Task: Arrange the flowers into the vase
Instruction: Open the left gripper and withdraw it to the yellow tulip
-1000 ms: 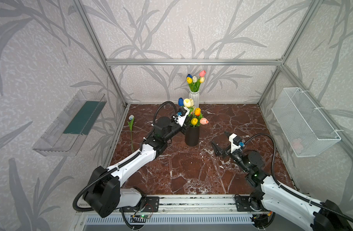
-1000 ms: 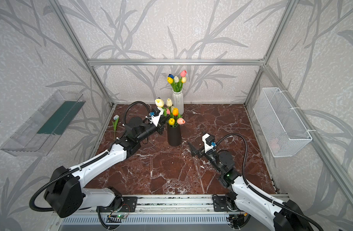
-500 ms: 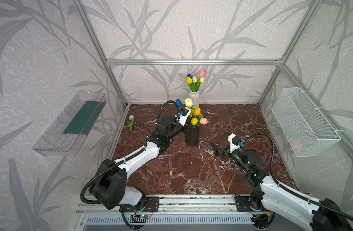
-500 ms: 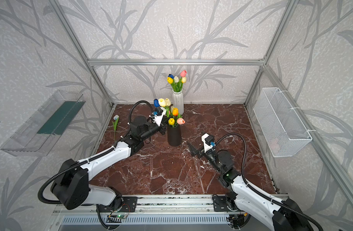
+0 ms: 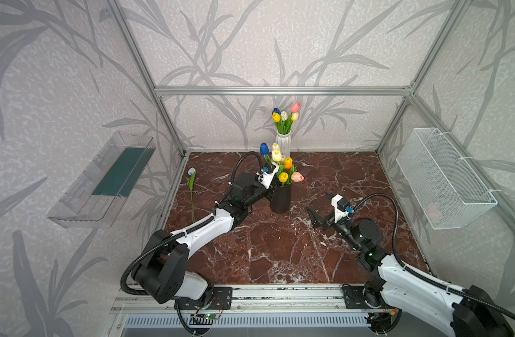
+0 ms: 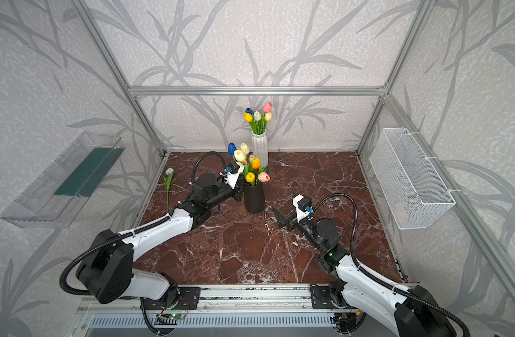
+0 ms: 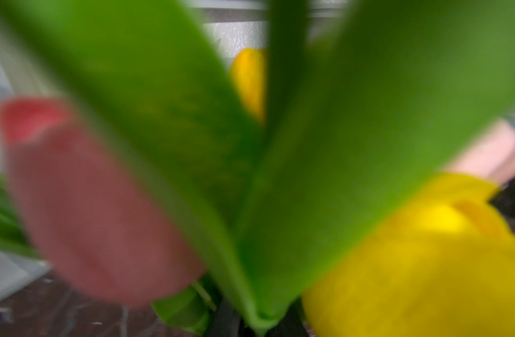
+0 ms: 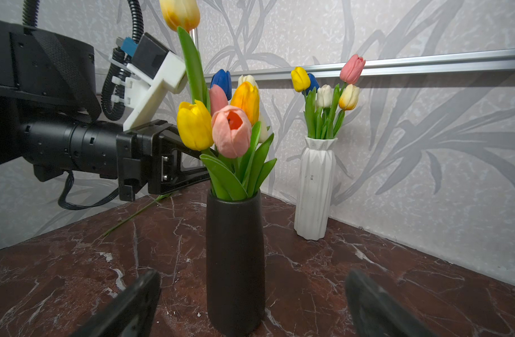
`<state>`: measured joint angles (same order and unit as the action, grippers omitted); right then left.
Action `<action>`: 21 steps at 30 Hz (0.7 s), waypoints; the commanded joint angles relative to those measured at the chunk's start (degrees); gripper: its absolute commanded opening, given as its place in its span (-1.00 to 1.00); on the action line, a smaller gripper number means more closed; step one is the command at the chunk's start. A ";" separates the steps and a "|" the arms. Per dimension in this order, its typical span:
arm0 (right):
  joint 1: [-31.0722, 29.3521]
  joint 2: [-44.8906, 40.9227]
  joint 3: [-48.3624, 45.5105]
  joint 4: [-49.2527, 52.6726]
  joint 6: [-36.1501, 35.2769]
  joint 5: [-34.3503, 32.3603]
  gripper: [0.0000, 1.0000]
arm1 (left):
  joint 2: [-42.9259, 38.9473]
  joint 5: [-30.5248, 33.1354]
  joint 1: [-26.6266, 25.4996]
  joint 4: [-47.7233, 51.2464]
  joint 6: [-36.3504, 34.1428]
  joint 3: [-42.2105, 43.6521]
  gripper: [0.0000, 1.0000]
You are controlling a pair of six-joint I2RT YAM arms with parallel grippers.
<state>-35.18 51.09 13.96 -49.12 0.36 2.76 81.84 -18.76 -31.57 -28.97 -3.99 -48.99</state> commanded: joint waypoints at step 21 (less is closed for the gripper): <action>0.11 3.49 -1.69 -6.49 0.50 2.45 0.98 | -24.58 19.65 8.32 15.97 0.90 9.55 0.99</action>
<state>-35.18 53.69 13.08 -51.48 0.43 4.19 57.01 -8.21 -26.92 -15.16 -4.97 -40.21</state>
